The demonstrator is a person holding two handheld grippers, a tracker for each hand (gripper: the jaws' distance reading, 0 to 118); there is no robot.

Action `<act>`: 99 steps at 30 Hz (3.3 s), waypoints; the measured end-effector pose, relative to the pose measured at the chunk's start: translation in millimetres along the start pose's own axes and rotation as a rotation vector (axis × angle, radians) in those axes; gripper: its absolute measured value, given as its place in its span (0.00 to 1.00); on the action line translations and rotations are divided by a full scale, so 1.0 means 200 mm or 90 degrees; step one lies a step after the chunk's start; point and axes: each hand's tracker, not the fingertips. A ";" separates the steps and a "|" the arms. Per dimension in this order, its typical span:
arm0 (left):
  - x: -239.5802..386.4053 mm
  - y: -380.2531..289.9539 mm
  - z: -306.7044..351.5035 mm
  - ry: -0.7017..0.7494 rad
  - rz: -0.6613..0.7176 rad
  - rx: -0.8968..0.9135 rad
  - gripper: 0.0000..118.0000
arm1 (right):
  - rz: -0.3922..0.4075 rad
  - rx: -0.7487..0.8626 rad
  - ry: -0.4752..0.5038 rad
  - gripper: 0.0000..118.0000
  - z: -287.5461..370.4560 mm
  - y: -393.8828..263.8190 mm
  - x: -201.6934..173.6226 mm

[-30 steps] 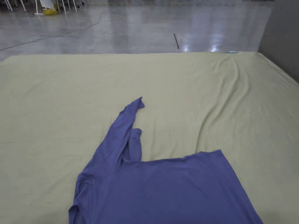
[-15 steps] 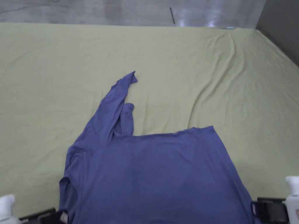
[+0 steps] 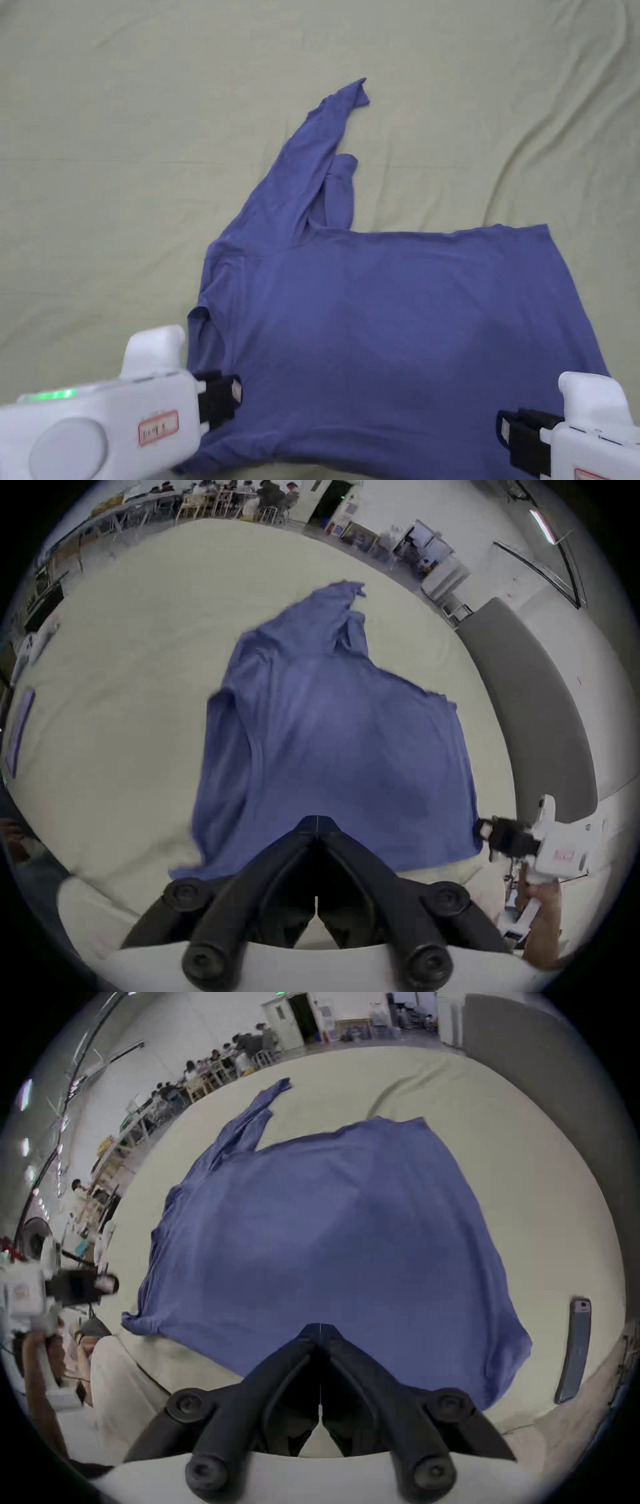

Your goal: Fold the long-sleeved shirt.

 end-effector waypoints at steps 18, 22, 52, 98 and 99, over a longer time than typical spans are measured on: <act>-0.06 0.81 -0.75 0.261 -0.163 -0.015 0.21 | -0.023 -0.010 -0.045 0.02 -0.06 0.11 0.16; 0.02 0.80 -0.70 0.218 -0.170 0.013 0.02 | -0.024 -0.004 -0.064 0.02 -0.08 0.24 0.23; 0.17 0.78 -0.04 0.045 -0.050 0.167 0.02 | 0.079 0.025 -0.124 0.05 -0.46 1.22 0.33; 1.73 3.25 1.60 0.069 -0.206 0.607 0.02 | 0.114 0.592 -0.279 0.05 2.10 3.39 -0.33; 1.70 3.25 1.55 0.066 -0.200 0.584 0.02 | 0.114 0.583 -0.266 0.05 2.03 3.38 -0.30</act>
